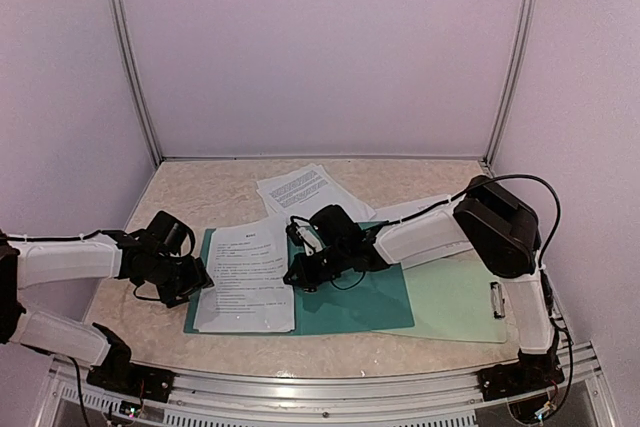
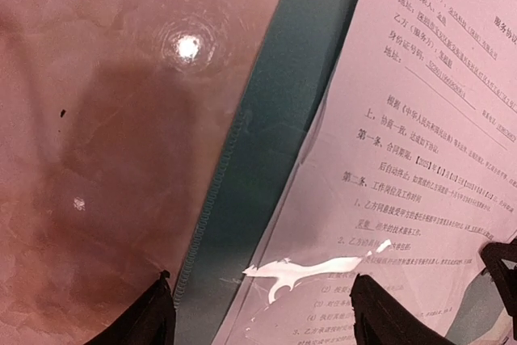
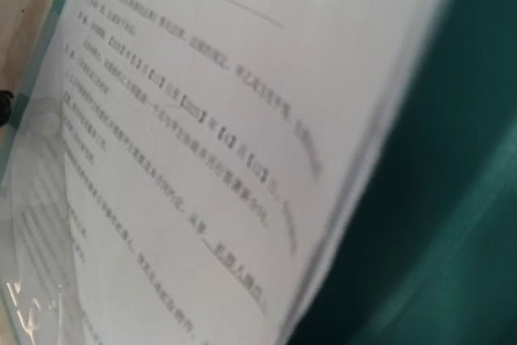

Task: Put the files into the folder
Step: Insert the folder to form pockets on the folder.

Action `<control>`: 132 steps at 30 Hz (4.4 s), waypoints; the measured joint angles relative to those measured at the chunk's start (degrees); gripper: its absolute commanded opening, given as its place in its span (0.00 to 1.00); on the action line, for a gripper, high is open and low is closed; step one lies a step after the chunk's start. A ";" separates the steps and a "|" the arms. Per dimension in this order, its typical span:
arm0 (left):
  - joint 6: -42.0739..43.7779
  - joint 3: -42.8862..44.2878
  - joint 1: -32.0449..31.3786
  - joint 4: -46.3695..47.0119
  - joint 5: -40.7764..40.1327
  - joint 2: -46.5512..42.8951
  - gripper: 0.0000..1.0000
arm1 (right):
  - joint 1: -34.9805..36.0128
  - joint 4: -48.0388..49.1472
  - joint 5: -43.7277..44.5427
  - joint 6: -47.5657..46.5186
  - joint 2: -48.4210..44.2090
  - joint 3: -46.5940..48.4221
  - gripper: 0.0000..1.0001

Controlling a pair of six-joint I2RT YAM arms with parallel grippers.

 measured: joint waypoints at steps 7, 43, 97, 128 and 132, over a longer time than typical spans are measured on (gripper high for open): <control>-0.39 0.00 -0.70 0.50 -0.07 0.13 0.72 | 0.35 2.43 0.59 2.62 0.00 -0.85 0.00; -0.59 -0.09 -1.33 0.85 -0.09 0.02 0.72 | 0.55 -1.68 3.28 -2.95 -0.28 2.01 0.24; -0.57 -0.09 -1.79 -0.48 -0.04 -0.50 0.72 | 6.27 -1.29 -0.31 1.79 -8.31 -11.15 0.00; -0.57 -0.09 -2.51 -3.65 -1.20 -1.51 0.72 | 7.67 -5.42 5.18 -0.37 -10.51 -11.02 0.16; -0.46 -0.09 -2.54 -4.76 -1.38 -1.90 0.73 | 7.67 -6.99 6.67 -1.11 -11.45 -11.02 0.20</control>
